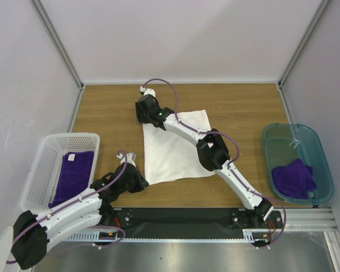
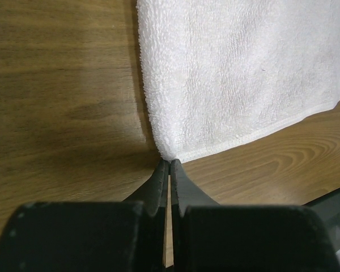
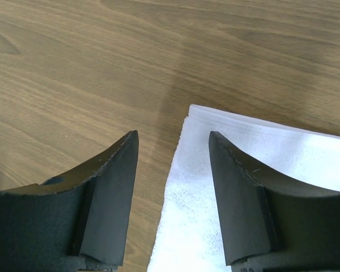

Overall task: Fold and stack the towels
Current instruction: Fold the towel

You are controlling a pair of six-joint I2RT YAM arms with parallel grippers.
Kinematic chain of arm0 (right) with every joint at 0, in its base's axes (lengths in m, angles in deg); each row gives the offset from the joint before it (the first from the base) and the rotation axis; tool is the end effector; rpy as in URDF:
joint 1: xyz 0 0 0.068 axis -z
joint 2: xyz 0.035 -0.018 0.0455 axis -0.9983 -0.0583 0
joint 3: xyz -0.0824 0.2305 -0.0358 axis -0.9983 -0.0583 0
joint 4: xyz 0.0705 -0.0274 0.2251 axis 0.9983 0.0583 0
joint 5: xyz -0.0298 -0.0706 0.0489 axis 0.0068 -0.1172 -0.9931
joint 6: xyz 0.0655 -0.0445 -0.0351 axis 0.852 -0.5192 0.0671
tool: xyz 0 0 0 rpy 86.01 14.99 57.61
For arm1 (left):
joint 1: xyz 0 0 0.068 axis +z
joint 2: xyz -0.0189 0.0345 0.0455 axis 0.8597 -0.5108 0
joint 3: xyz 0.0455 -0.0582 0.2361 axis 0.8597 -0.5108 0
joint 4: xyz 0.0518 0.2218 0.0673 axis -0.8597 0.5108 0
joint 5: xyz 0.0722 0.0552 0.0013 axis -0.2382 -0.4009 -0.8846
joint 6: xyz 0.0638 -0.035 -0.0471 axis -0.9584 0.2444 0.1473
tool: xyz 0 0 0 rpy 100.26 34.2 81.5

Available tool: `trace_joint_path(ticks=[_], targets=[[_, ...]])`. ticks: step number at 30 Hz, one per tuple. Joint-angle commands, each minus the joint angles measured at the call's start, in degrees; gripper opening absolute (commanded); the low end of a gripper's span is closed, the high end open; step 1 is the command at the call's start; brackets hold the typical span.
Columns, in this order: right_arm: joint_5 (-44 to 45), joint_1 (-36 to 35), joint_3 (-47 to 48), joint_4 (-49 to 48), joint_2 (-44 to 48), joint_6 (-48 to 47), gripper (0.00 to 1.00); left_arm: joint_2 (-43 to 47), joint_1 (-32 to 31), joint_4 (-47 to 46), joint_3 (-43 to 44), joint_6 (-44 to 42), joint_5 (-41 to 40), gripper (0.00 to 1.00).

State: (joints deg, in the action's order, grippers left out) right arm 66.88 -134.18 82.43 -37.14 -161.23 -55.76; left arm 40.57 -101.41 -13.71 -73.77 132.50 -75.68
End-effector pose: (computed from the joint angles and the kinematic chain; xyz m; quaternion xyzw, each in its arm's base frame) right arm 0.4032 0.4172 0.1506 -0.1277 0.8740 0.1979 0.4250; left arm 0.1272 -0.1078 0.1023 -0.0814 0.9272 -0.2404 0.2753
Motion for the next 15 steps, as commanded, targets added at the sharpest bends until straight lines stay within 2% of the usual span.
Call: trace_joint_path(ticks=[1,4,11,15], targets=[[-0.33,-0.20,2.78,-2.45,-2.40,-0.33,0.57,-0.19,-0.59,3.17,-1.29,0.24,0.14,0.00],[-2.10,-0.37,4.18,-2.81,-4.07,1.34,0.55,-0.37,-0.59,4.31,-0.76,-0.29,-0.21,0.00],[-0.26,-0.29,4.54,-3.16,-5.48,1.70,0.50,-0.46,-0.59,4.93,-0.94,0.23,0.14,0.00],[0.18,-0.11,4.53,-3.51,-5.74,2.58,0.29,-0.02,-0.59,5.54,-0.68,0.58,0.14,0.00]])
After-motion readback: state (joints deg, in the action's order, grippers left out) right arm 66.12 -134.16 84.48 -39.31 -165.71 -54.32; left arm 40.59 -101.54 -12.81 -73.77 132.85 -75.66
